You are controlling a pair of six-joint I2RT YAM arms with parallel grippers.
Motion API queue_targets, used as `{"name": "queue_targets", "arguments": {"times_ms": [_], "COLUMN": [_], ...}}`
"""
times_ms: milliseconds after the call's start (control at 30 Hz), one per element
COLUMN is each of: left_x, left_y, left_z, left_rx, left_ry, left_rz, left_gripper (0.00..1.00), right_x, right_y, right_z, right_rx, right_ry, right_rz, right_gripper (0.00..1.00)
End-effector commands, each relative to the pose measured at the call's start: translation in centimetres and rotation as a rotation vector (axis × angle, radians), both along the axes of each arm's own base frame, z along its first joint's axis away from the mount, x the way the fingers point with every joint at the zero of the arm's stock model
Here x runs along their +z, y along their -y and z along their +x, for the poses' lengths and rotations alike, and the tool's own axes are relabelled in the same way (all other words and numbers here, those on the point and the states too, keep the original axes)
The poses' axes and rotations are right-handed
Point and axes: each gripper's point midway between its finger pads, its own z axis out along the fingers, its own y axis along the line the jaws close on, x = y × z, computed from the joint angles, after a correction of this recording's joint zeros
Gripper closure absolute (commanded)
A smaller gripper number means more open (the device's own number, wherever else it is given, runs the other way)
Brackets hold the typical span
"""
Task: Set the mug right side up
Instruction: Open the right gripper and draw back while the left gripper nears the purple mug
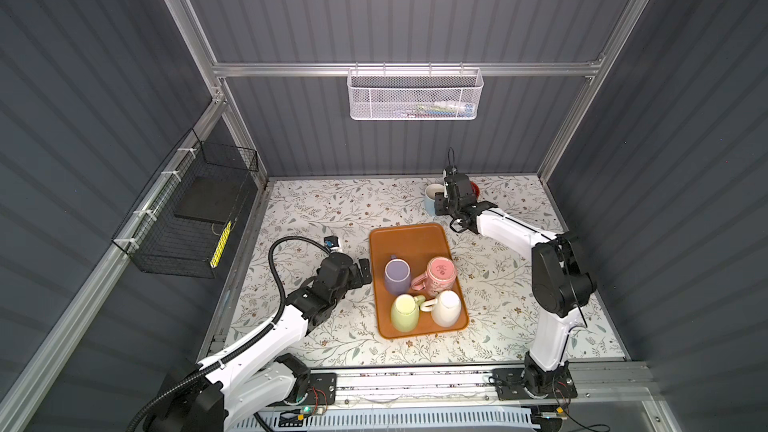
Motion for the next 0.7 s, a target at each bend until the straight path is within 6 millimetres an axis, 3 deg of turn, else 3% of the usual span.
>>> {"name": "queue_targets", "arguments": {"times_ms": [0,233,467,667], "left_x": [1.3,1.4,0.1,-2.0], "left_y": [0.7,1.6,1.3,1.9], "left_z": [-0.3,-1.1,-2.4,-3.3], "left_rx": [-0.053,-0.149,-0.174,-0.199], "left_ry": [-0.007,-0.087,-0.182,-0.262], "left_rz": [-0.004,0.055,0.093,0.079], "left_gripper": [0.00,0.09,0.46,0.56], "right_x": [1.5,3.3,4.4,4.9], "right_y": [0.4,0.8,1.9,1.7], "right_z": [-1.1,-4.4,-8.6,-12.2], "right_rx": [0.015,0.064,0.090,0.123], "right_ry": [0.028,0.029,0.040,0.043], "right_rz": [0.009,0.039,0.084,0.155], "right_gripper": [0.48,0.46,0.45,0.44]}}
